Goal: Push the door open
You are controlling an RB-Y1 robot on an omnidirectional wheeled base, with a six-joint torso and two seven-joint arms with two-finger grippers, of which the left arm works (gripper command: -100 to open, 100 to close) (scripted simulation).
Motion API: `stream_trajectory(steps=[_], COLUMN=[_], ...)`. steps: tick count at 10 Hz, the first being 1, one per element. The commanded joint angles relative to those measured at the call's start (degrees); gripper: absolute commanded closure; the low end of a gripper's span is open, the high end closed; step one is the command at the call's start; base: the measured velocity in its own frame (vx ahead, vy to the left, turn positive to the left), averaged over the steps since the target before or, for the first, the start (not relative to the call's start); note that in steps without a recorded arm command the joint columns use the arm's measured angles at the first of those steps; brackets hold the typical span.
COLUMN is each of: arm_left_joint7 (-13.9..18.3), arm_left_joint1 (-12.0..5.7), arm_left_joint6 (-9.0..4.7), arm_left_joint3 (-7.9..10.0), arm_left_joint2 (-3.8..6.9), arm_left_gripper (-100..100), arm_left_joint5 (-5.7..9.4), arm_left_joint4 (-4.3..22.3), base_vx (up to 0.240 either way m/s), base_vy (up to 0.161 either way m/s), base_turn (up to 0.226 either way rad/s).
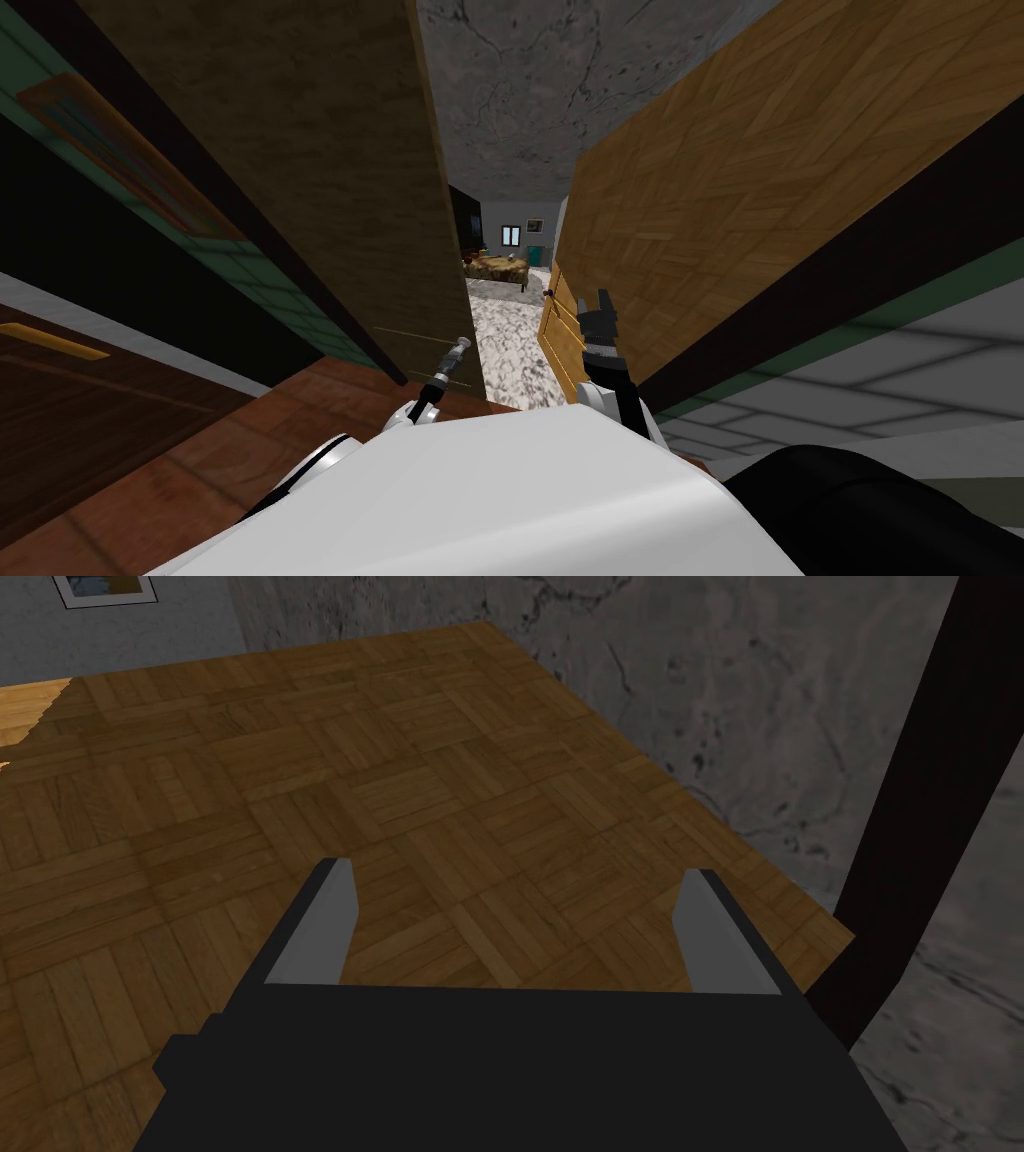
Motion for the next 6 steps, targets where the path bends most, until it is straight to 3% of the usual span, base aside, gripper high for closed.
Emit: stream_trajectory(steps=[1, 4, 6], arm_left_joint7=[2.9, 6.3, 6.3], arm_left_joint1=[-0.48, -0.28, -0.28], arm_left_joint6=[-0.46, -0.26, -0.26], arm_left_joint3=[0.67, 1.43, 1.43], arm_left_joint2=[-0.16, -0.41, -0.41], arm_left_gripper=[100, 100, 100], arm_left_joint5=[0.41, 0.86, 0.86], arm_left_joint4=[0.2, -0.2, 0.2], base_vx=[0.039, 0.032, 0.016], base_vy=[-0.004, -0.001, -0.003], base_turn=[-0.034, -0.026, -0.007])
